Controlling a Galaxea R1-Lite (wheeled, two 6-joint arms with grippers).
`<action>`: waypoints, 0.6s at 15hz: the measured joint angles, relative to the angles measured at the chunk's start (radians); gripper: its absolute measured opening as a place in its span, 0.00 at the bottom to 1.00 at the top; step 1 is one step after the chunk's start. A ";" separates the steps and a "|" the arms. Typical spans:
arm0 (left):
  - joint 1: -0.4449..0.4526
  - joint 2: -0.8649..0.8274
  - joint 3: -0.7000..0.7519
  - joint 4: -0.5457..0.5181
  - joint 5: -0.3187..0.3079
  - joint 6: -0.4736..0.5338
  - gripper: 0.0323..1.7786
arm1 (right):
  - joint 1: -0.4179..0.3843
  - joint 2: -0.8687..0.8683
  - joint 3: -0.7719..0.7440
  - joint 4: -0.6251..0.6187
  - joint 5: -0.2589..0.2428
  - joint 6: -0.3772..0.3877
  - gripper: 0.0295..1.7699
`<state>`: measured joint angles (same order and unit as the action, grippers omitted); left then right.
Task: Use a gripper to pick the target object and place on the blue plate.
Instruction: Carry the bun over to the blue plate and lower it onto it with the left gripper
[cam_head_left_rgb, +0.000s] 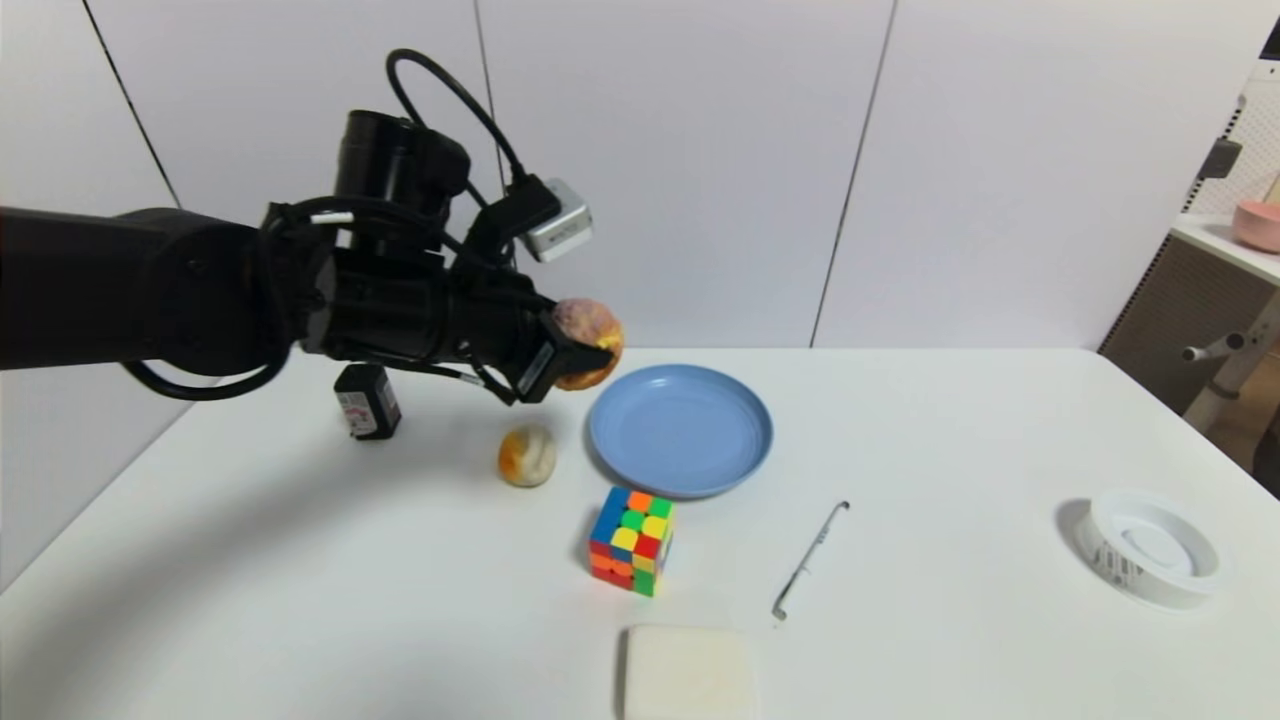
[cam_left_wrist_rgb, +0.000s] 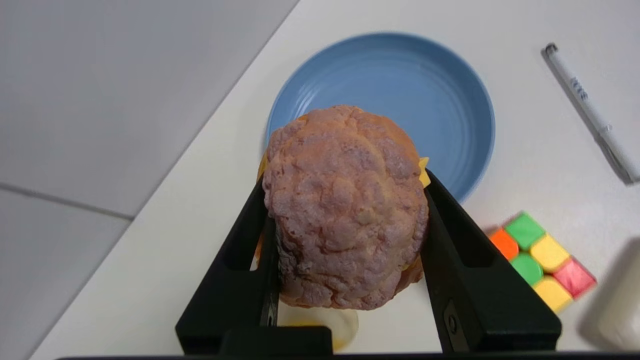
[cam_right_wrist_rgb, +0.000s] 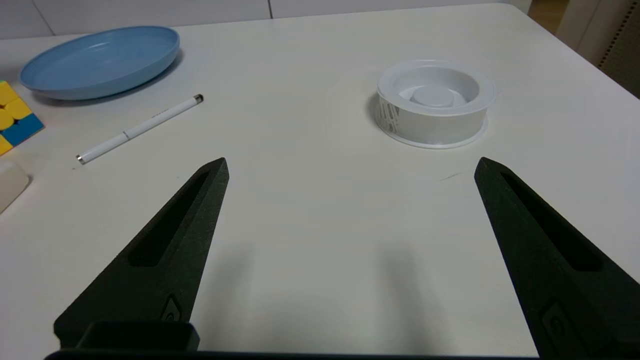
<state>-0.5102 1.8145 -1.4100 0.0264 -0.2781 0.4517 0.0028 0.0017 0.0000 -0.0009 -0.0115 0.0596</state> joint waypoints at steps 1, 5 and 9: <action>-0.019 0.040 -0.026 -0.035 0.000 -0.005 0.45 | 0.000 0.000 0.000 0.000 0.000 0.000 0.96; -0.063 0.192 -0.119 -0.080 0.000 -0.006 0.45 | 0.000 0.000 0.000 0.000 0.000 0.000 0.96; -0.080 0.347 -0.229 -0.113 -0.001 -0.005 0.45 | 0.000 0.000 0.000 0.000 0.000 0.000 0.96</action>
<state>-0.5898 2.1619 -1.6385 -0.0870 -0.2789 0.4464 0.0028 0.0017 0.0000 -0.0013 -0.0115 0.0596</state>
